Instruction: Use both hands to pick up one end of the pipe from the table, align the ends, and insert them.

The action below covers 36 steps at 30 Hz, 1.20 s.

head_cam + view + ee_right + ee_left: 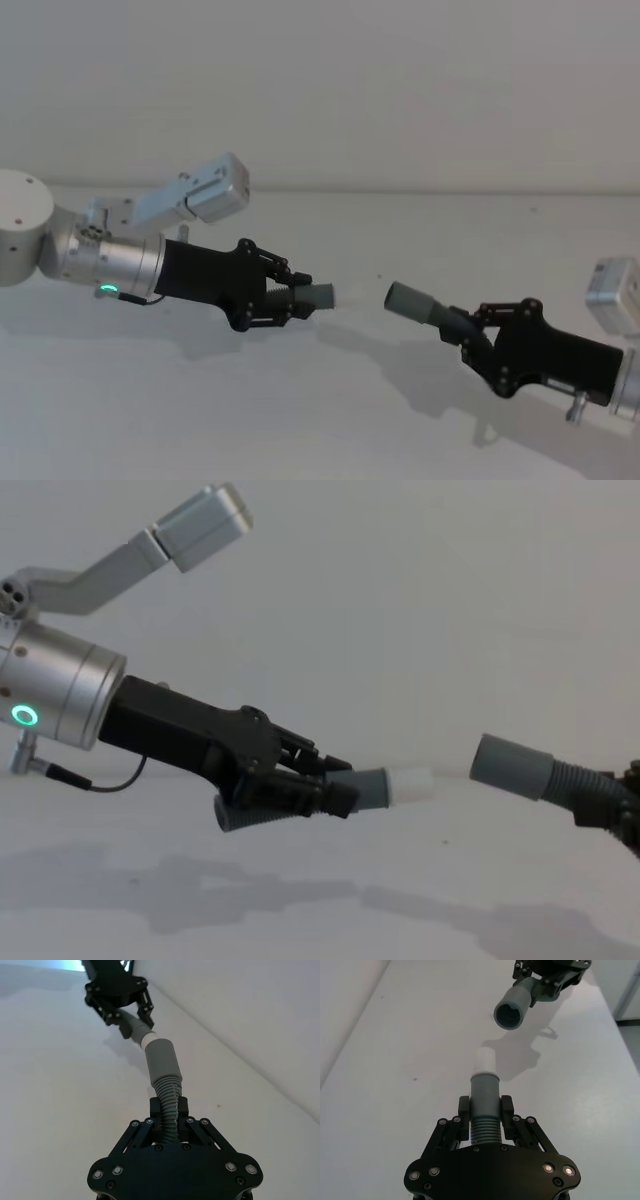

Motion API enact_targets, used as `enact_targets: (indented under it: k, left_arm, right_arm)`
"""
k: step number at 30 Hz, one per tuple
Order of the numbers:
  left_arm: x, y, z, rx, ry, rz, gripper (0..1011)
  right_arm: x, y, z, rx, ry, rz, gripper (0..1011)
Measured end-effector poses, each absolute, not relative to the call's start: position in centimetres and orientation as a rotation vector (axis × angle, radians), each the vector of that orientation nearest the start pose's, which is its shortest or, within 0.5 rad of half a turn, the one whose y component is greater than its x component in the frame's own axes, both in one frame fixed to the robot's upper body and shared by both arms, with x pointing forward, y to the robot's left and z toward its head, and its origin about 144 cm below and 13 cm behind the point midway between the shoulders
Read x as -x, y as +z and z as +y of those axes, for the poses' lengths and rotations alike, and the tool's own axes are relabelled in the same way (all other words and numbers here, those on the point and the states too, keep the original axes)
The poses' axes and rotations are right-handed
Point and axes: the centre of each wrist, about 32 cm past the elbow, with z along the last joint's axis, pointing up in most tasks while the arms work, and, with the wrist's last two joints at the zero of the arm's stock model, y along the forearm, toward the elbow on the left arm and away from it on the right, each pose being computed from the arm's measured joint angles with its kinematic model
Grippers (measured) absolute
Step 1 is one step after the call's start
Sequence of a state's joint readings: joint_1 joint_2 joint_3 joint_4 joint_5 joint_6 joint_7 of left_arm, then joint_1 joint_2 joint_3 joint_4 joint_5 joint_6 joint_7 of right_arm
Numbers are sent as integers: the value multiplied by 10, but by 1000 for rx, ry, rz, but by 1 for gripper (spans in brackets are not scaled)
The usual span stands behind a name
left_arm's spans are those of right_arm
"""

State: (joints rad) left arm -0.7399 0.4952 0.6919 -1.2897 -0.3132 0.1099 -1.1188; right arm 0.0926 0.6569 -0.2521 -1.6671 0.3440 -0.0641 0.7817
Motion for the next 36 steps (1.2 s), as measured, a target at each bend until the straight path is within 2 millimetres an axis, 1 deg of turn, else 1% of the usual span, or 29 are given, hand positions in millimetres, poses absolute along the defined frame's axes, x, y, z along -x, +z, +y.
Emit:
enact_targets:
  k: [9,15,36]
  left_arm:
    - [-608,1289,241,-425,26,-173,349]
    - [-610,1291,242,-419,2,-163,349]
    - [-620,1285,237,-415,-68,-127,349]
  right_arm:
    - [-473,1210,-335,266,-443,-232,157]
    - [-473,1209,-336,279,-430,-236,157]
    - [-474,1200,-324,292,-543,-286,157]
